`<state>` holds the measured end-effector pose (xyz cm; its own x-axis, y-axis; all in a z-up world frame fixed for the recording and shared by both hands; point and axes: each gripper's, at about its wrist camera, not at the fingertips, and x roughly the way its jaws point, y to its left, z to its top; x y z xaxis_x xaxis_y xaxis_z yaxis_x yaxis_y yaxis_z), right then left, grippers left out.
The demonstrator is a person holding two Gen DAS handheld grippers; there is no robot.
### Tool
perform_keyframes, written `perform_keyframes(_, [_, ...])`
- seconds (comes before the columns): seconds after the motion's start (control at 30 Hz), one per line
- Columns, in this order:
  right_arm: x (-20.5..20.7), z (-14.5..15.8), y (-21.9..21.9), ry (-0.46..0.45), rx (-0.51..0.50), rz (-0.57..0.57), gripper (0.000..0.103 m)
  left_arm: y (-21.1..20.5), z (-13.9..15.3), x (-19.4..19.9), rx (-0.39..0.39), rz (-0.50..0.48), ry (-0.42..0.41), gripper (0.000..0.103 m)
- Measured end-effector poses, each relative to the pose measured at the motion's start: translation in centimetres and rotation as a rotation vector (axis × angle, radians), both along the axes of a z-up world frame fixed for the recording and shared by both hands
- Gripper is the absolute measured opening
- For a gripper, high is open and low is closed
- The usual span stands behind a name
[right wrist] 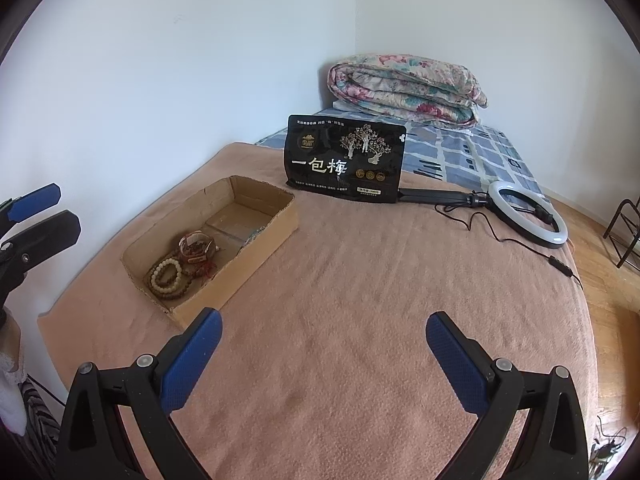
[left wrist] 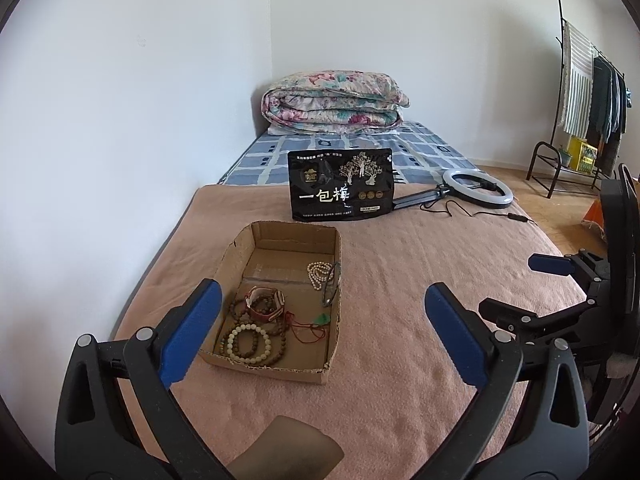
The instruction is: Organize jewelry
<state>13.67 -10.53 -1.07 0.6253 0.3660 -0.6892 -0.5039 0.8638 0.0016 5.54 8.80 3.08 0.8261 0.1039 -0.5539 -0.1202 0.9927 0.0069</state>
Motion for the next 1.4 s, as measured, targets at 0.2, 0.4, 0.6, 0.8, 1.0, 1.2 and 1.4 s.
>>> perform_keyframes(0.2, [0.11,-0.12,-0.08,-0.001,-0.002,-0.002,0.103,-0.12,-0.11,0.25,0.011,0.001,0.016,0.103])
perform_keyframes(0.4, [0.01,-0.32,-0.37,-0.011,-0.008,-0.014,0.103,-0.28,-0.15,0.30,0.017,0.003,0.018,0.103])
perform_keyframes(0.6, [0.02,-0.34,-0.47,-0.014,-0.009,-0.023,0.103,-0.30,-0.17,0.31,0.016,0.003,0.019,0.103])
perform_keyframes(0.8, [0.01,-0.37,-0.60,-0.013,-0.009,-0.023,0.103,-0.36,-0.12,0.28,0.018,0.002,0.021,0.103])
perform_keyframes(1.0, [-0.02,-0.40,-0.65,-0.011,-0.007,-0.024,0.103,-0.53,-0.21,0.26,0.018,0.002,0.017,0.103])
perform_keyframes(1.2, [0.04,-0.36,-0.71,-0.011,-0.007,-0.024,0.103,-0.65,-0.16,0.22,0.020,0.000,0.017,0.103])
perform_keyframes(1.4, [0.05,-0.37,-0.77,-0.010,-0.008,-0.024,0.103,-0.64,-0.14,0.23,0.019,0.000,0.016,0.103])
